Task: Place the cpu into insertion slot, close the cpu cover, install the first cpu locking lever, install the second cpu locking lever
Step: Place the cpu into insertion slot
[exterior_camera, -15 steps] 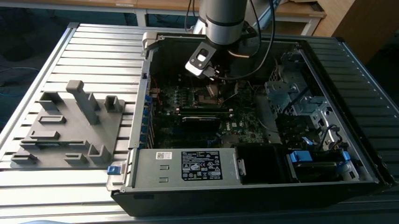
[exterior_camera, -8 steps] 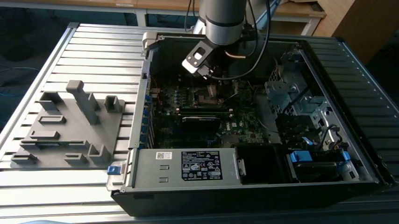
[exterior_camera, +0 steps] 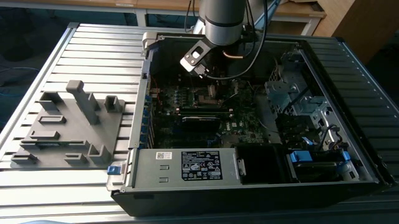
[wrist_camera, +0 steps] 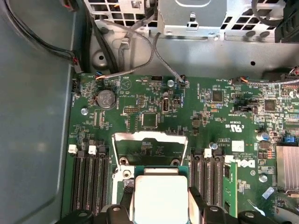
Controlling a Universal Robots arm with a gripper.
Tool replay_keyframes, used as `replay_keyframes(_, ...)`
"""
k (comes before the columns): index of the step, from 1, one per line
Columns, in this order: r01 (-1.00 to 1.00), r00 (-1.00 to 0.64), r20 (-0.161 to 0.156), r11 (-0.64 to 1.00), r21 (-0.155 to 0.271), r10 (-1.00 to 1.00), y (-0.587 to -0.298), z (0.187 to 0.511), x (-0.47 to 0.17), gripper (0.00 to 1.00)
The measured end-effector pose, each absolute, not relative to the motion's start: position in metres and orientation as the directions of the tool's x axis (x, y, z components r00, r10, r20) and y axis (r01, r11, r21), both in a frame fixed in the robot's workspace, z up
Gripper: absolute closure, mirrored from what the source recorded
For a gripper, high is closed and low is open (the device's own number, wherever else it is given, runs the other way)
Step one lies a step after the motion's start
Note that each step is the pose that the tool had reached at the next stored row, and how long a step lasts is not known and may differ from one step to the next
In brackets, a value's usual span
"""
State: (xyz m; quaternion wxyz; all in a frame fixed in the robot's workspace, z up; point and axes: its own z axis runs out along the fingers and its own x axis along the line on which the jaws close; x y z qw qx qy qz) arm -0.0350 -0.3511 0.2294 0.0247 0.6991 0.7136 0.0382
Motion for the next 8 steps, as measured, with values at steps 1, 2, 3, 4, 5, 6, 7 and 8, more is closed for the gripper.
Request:
replay_keyframes(1, 0.996, -0.021, 0.018, 0.019, 0.089, 1.000, -0.3511, 0.2293, -0.0352, 0.46)
replay_keyframes(2, 0.996, -0.021, 0.018, 0.020, 0.089, 1.000, -0.3511, 0.2293, -0.0361, 0.46)
replay_keyframes(3, 0.996, -0.022, 0.019, 0.020, 0.089, 1.000, -0.3511, 0.2292, -0.0371, 0.46)
replay_keyframes(4, 0.996, -0.024, 0.021, 0.022, 0.089, 1.000, -0.3511, 0.2291, -0.0382, 0.46)
replay_keyframes(5, 0.996, -0.025, 0.023, 0.023, 0.089, 0.999, -0.3511, 0.2291, -0.0391, 0.46)
replay_keyframes(6, 0.996, -0.026, 0.025, 0.024, 0.089, 0.999, -0.3511, 0.2289, -0.0398, 0.46)
replay_keyframes(7, 0.996, -0.027, 0.026, 0.025, 0.089, 0.999, -0.3511, 0.2288, -0.0404, 0.46)
replay_keyframes(8, 0.996, -0.028, 0.027, 0.025, 0.089, 0.999, -0.3509, 0.2287, -0.0411, 0.46)
